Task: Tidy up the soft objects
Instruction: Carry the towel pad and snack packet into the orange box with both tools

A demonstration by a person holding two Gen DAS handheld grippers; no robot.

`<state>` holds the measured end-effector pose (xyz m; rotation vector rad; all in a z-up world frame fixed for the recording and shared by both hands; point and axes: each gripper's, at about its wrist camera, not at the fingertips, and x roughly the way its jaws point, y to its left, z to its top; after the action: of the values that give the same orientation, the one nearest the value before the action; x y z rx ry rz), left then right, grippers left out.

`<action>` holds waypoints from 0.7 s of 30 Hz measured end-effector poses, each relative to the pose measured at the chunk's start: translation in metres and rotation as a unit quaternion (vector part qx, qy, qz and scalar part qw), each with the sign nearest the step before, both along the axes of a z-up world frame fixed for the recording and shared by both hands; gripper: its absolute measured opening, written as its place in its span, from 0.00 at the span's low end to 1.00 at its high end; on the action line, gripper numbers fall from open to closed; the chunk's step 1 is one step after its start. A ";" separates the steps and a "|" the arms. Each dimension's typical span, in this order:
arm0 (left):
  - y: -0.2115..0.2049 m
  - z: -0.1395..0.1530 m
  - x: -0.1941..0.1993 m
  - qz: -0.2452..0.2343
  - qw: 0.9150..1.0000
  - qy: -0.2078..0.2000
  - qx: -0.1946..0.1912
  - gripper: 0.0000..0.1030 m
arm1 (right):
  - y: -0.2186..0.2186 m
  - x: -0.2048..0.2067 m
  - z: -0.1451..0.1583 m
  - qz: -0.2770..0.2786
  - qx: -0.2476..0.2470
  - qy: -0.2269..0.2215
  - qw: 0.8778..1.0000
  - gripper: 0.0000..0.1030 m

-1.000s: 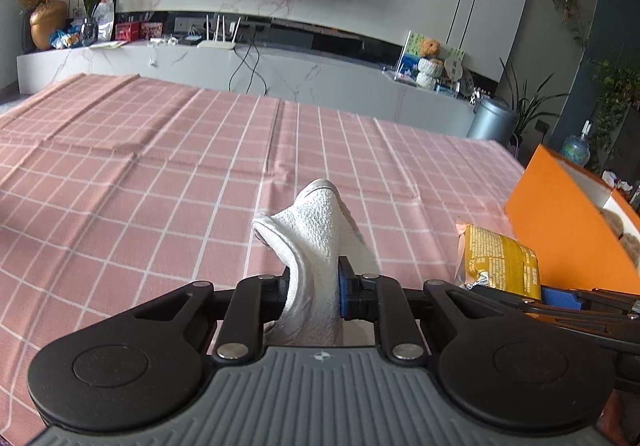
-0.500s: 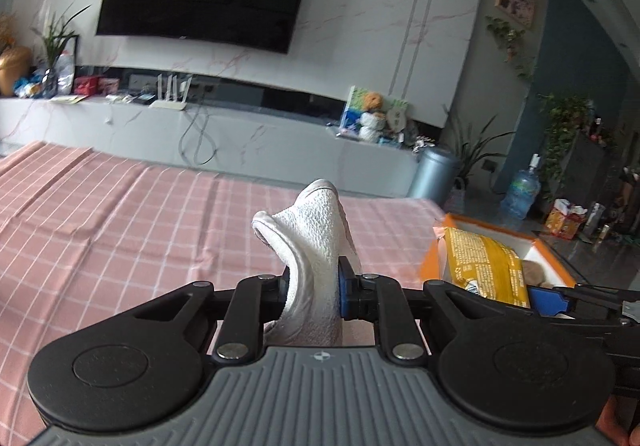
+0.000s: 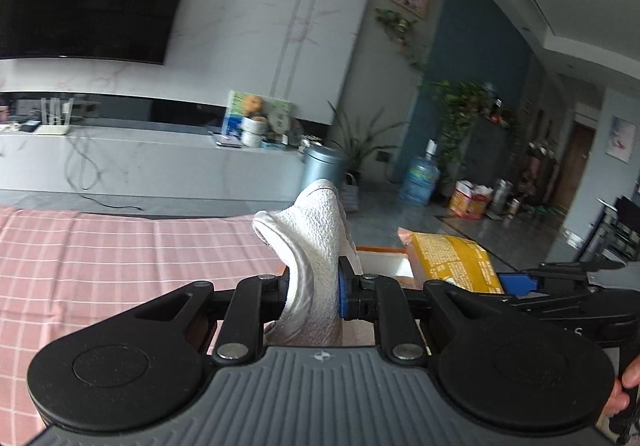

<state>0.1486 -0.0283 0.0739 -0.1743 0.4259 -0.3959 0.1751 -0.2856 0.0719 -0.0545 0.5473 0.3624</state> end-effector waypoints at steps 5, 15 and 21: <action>-0.037 -0.014 0.023 -0.047 0.998 0.025 0.030 0.19 | -0.024 0.019 -0.020 -0.007 -0.026 0.047 0.999 0.51; -0.091 -0.060 0.051 -0.122 0.981 0.097 0.115 0.19 | -0.031 0.052 -0.060 0.045 -0.083 0.143 0.985 0.51; -0.105 -0.079 0.055 -0.145 0.971 0.127 0.139 0.19 | -0.026 0.068 -0.080 0.069 -0.106 0.193 0.973 0.51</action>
<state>0.2034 -0.1335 -0.0056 0.1153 0.7582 -0.5982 0.2431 -0.3113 -0.0076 -0.2322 0.9700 0.4522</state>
